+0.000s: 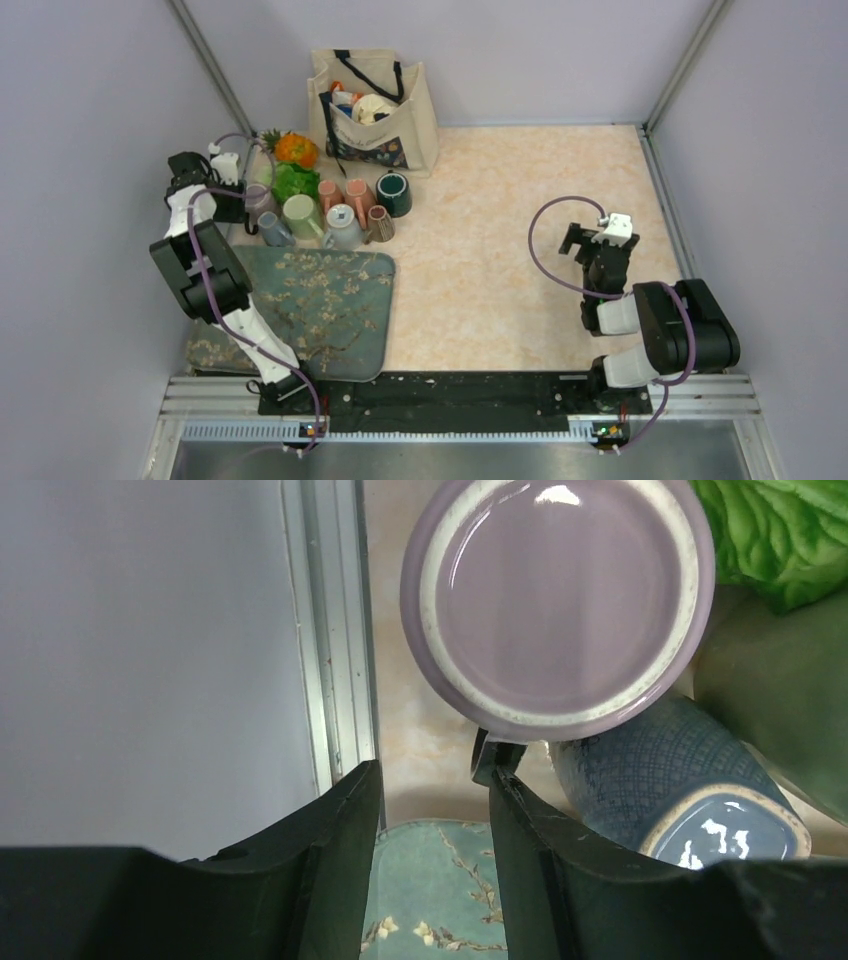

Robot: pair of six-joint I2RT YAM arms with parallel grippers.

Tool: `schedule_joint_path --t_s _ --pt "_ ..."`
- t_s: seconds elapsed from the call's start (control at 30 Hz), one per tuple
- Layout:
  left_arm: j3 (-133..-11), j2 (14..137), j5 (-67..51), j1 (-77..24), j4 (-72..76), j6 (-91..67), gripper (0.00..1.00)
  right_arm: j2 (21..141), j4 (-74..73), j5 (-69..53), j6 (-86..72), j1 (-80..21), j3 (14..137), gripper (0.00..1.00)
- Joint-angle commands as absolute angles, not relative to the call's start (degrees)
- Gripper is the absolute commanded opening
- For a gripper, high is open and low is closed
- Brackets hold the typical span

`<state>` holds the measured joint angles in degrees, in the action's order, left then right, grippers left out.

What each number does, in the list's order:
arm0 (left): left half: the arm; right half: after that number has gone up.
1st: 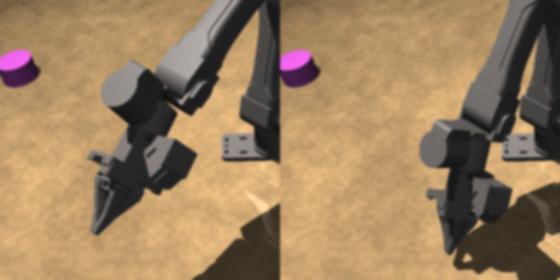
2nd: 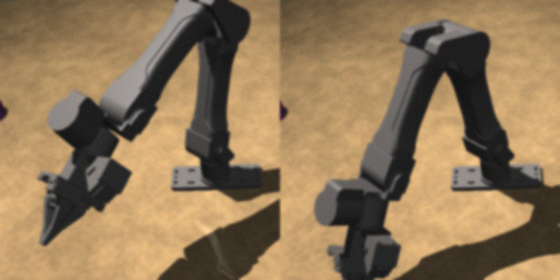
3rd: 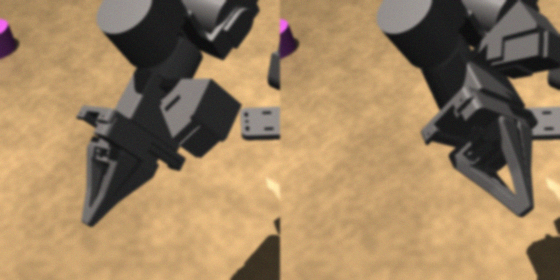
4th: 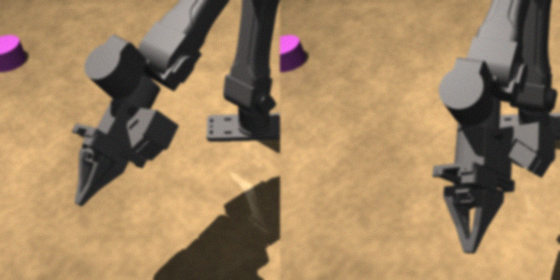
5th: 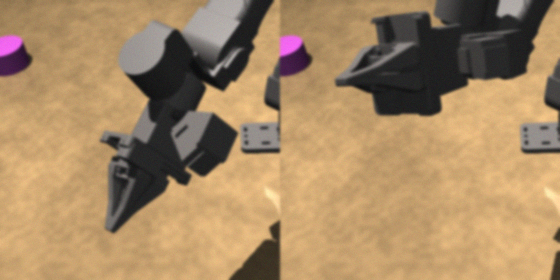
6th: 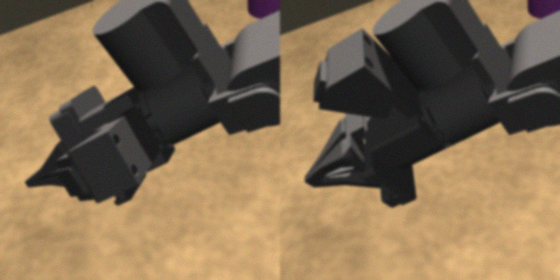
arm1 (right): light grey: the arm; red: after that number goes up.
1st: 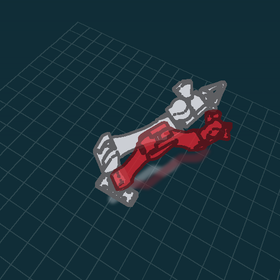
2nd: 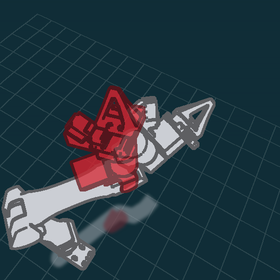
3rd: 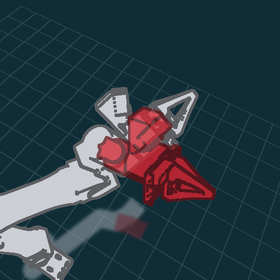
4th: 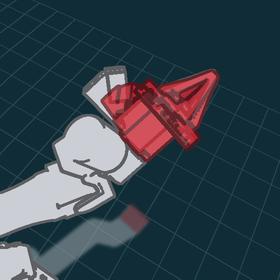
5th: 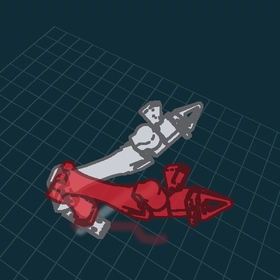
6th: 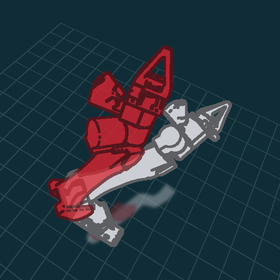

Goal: Turn the mug right side up

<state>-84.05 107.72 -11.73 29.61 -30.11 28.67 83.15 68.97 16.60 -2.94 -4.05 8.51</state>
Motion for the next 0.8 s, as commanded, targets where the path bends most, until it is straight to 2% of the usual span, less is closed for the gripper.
schedule_joint_path --t_s 0.0,0.33,0.5,0.77 --pt "-87.84 110.62 -16.82 29.85 -30.79 29.8 0.5 83.58 70.58 15.54 -2.29 -3.3 10.28 0.99" --pt "-88.52 111.39 -22.78 29.82 -34.83 31.56 0.49 83.58 70.49 15.52 -2.22 -3.29 10.37 0.99" --pt "-86.42 110.47 -24.0 29.76 -32.6 32.52 0.51 83.61 70.49 15.54 -2.23 -3.26 10.37 0.99" --pt "-90.7 116.42 -18.63 29.79 -31.93 31.06 0.37 83.56 70.49 15.51 -2.21 -3.32 10.32 0.99"
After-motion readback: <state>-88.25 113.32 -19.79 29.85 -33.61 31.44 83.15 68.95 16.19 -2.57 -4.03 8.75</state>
